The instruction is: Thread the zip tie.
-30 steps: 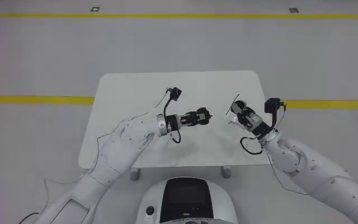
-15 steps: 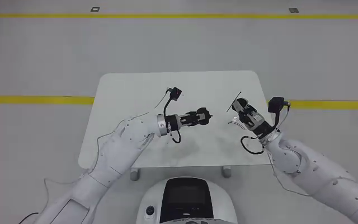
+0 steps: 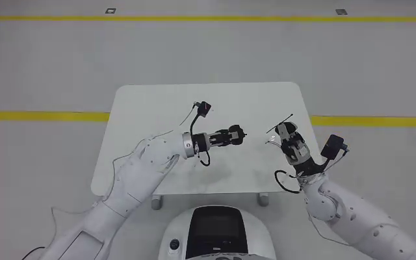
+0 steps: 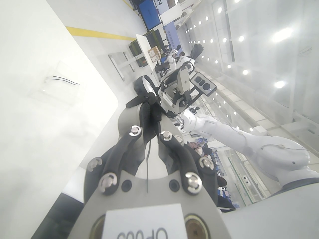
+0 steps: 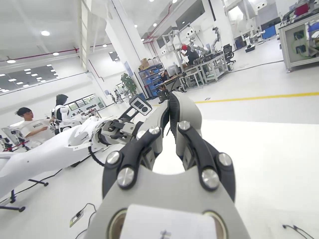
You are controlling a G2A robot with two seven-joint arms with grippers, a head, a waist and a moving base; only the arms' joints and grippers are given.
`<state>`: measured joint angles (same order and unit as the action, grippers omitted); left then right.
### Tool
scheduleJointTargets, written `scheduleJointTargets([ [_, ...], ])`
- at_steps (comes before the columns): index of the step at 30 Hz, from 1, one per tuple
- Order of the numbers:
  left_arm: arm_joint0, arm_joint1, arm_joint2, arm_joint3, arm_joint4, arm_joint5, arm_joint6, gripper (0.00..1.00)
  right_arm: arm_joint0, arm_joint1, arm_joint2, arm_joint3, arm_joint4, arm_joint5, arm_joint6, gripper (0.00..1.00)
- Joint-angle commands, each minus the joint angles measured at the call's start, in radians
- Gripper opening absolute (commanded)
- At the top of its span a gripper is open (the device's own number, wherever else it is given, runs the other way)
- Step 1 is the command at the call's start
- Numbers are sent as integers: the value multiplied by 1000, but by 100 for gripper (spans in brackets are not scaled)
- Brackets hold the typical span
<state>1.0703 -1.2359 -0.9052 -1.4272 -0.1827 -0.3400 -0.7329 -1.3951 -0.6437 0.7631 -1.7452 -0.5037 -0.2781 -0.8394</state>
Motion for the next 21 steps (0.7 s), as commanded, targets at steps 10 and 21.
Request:
scheduleJointTargets([
  [10, 0, 0, 0, 0, 0, 0, 0, 0, -4, -16, 6, 9, -33, -1, 2, 0],
  [21, 0, 0, 0, 0, 0, 0, 0, 0, -30, -69, -14, -15, -254, 289, -65, 0],
])
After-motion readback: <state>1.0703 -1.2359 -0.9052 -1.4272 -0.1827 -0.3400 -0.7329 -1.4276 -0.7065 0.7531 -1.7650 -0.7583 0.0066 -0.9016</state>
